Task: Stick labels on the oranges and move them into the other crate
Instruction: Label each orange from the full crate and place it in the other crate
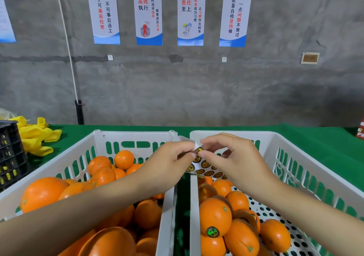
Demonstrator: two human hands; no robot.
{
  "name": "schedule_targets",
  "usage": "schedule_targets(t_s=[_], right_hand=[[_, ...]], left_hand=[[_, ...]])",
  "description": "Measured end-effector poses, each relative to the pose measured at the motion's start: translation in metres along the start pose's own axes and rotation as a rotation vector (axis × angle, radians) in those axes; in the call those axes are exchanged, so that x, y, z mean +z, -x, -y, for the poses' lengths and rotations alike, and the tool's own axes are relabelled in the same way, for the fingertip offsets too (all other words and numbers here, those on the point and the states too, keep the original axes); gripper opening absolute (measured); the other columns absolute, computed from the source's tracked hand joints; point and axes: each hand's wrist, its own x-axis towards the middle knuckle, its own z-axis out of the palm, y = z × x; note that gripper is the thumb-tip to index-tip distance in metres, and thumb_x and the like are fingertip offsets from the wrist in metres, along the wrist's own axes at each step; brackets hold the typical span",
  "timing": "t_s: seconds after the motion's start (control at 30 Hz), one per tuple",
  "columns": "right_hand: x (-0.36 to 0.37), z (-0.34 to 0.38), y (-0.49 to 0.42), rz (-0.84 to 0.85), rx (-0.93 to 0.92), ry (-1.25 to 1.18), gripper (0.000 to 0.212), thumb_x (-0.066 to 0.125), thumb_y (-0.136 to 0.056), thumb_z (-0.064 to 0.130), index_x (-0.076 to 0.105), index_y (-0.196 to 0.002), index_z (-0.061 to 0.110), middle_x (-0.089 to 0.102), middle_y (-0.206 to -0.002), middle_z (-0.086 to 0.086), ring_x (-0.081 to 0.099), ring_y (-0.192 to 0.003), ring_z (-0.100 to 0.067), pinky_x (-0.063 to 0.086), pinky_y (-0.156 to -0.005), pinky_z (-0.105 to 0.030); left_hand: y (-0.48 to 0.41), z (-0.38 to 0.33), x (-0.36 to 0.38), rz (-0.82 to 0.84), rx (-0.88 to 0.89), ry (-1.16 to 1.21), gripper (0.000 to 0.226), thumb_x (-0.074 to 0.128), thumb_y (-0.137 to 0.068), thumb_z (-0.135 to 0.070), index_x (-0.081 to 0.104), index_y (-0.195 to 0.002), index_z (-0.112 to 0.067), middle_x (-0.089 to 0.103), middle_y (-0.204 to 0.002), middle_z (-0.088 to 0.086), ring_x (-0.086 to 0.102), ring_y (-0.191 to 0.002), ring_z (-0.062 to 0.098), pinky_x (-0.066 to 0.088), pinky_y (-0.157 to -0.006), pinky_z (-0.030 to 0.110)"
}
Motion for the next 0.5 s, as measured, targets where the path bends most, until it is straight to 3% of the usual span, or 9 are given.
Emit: schedule_targets(t_s=[0.07, 0.17, 0.2, 0.27, 0.33, 0.4, 0.5], right_hand=[[0.000, -0.001, 0.000, 0.001, -0.012, 0.036, 0.019, 0.073, -0.086, 0.022, 0.077, -0.104, 0.025, 0.070, -0.090, 0.015, 0.063, -0.090, -0.002, 0.047, -0.073, -0.011], [-0.001, 0.001, 0.001, -0.007, -0.057, 0.099, 0.015, 0.071, -0.087, 0.025, 0.078, -0.100, 0.023, 0.070, -0.088, 0.011, 0.063, -0.087, -0.006, 0.052, -0.072, -0.019], [-0.002, 0.002, 0.001, -0.014, -0.074, 0.123, 0.015, 0.070, -0.087, 0.026, 0.078, -0.099, 0.022, 0.070, -0.088, 0.010, 0.063, -0.086, -0.007, 0.054, -0.073, -0.024], [-0.003, 0.003, 0.001, -0.030, -0.103, 0.153, 0.015, 0.070, -0.087, 0.026, 0.078, -0.099, 0.020, 0.070, -0.088, 0.009, 0.064, -0.085, -0.008, 0.056, -0.073, -0.030], [-0.003, 0.005, 0.002, -0.041, -0.121, 0.163, 0.015, 0.069, -0.087, 0.028, 0.078, -0.095, 0.020, 0.070, -0.087, 0.010, 0.065, -0.083, -0.009, 0.056, -0.072, -0.032], [-0.004, 0.006, 0.002, -0.031, -0.130, 0.172, 0.015, 0.067, -0.087, 0.029, 0.077, -0.091, 0.019, 0.071, -0.085, 0.009, 0.065, -0.081, -0.009, 0.057, -0.069, -0.033], [-0.004, 0.005, 0.003, -0.012, -0.136, 0.185, 0.013, 0.067, -0.088, 0.026, 0.076, -0.091, 0.018, 0.071, -0.087, 0.008, 0.066, -0.081, -0.009, 0.058, -0.070, -0.035]], left_hand=[[0.001, 0.000, 0.000, 0.004, -0.001, -0.006, 0.027, 0.049, -0.104, -0.022, 0.060, -0.081, -0.029, 0.049, -0.064, -0.009, 0.046, -0.062, 0.004, 0.037, -0.057, 0.019], [0.002, -0.002, -0.001, 0.021, -0.008, 0.054, 0.023, 0.052, -0.103, -0.019, 0.065, -0.085, -0.021, 0.055, -0.073, 0.005, 0.053, -0.071, 0.020, 0.045, -0.065, 0.037], [0.002, -0.004, -0.003, 0.020, -0.012, 0.104, 0.024, 0.051, -0.103, -0.019, 0.068, -0.086, -0.023, 0.058, -0.076, 0.005, 0.057, -0.076, 0.021, 0.047, -0.069, 0.038], [0.002, -0.010, -0.004, -0.004, -0.033, 0.224, 0.031, 0.050, -0.104, -0.030, 0.074, -0.085, -0.031, 0.067, -0.079, -0.005, 0.063, -0.081, 0.007, 0.051, -0.075, 0.024], [-0.001, -0.012, -0.005, -0.050, -0.059, 0.271, 0.038, 0.051, -0.099, -0.045, 0.075, -0.084, -0.019, 0.067, -0.080, 0.004, 0.065, -0.083, 0.012, 0.052, -0.081, 0.026], [-0.003, -0.011, -0.005, -0.065, -0.078, 0.273, 0.042, 0.054, -0.099, -0.041, 0.071, -0.082, -0.006, 0.064, -0.080, 0.014, 0.064, -0.077, 0.016, 0.054, -0.077, 0.029], [-0.003, -0.011, -0.005, -0.085, -0.138, 0.273, 0.035, 0.056, -0.100, -0.029, 0.068, -0.073, -0.011, 0.061, -0.064, 0.002, 0.060, -0.065, 0.001, 0.048, -0.065, 0.016]])
